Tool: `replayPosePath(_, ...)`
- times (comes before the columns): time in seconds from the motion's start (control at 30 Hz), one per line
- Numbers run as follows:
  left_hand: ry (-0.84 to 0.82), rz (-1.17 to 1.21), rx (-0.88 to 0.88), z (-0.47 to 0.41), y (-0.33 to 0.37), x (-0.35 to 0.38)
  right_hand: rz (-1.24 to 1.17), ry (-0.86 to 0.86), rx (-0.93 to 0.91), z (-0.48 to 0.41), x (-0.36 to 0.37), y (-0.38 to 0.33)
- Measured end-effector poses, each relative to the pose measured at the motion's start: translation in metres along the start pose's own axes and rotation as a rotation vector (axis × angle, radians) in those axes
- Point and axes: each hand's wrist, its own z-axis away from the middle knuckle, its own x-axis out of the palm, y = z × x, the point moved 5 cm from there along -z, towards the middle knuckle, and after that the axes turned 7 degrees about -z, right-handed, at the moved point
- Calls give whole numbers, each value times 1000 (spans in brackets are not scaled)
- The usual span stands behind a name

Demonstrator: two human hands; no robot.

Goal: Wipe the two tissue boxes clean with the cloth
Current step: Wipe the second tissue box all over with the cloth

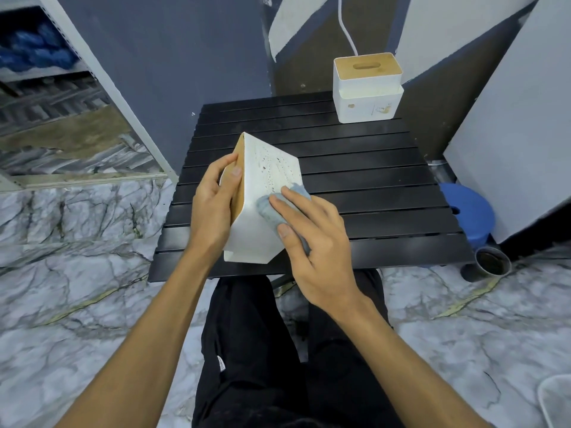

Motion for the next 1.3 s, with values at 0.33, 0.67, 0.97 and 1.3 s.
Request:
replayPosePath(0.33,-48,-84,84,-1,7,4,46,4,105,-8,6,3)
replayPosePath(0.67,-61,-138,94,-7,10,11,-8,39,116,17,-1,9)
replayPosePath(0.97,-72,-82,86,-3,12,6,-94,39,215,-7,-1,26)
replayPosePath(1.3,-54,-80,118,0,11,3,77,28,-68,3,13,4)
